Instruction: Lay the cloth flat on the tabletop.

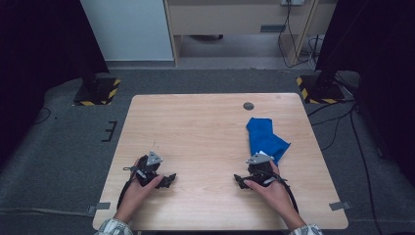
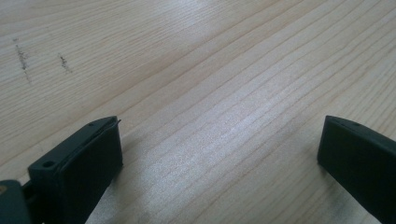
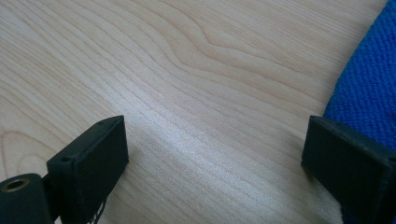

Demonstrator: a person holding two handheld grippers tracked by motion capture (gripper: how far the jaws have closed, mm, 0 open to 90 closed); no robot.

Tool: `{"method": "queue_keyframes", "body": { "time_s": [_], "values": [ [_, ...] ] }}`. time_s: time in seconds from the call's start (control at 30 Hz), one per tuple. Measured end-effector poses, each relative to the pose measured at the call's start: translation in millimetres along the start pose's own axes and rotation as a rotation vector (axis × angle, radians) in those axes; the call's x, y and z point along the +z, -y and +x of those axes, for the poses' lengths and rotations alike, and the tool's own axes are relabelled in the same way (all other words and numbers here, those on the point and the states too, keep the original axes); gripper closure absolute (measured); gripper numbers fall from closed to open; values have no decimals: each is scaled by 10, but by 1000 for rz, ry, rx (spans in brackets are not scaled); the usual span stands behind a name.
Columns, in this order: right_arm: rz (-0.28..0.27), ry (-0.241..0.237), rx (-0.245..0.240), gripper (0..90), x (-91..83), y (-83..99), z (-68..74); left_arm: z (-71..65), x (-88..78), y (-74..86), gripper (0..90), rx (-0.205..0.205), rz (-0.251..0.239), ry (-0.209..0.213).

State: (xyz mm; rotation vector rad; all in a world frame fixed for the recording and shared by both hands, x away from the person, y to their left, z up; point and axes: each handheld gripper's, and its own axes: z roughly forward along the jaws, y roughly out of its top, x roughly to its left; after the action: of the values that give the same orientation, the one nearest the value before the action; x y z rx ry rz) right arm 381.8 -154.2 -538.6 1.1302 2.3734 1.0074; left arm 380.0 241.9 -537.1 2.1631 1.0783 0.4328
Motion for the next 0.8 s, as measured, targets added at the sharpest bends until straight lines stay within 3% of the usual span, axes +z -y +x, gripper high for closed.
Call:
{"method": "queue_keyframes", "body": {
  "time_s": [0.47,0.53,0.57,0.6,0.7,0.8],
  "values": [
    [14,-13,-14,96,-15,-14,-7,-3,-4,6,0,0,-3,2],
    [-38,-8,-32,129,-109,-75,-3,-2,-4,6,0,1,-3,3],
    [-38,-8,-32,129,-109,-75,-3,-1,-4,6,0,2,-3,4],
    [-64,13,-48,170,-182,-122,-18,1,-4,6,0,3,-2,5],
    [-78,27,-40,183,-245,-150,-47,1,-3,5,0,3,-2,5],
    [-96,78,-47,250,-367,-194,-119,1,-3,6,0,3,-2,5]
  ]
}}
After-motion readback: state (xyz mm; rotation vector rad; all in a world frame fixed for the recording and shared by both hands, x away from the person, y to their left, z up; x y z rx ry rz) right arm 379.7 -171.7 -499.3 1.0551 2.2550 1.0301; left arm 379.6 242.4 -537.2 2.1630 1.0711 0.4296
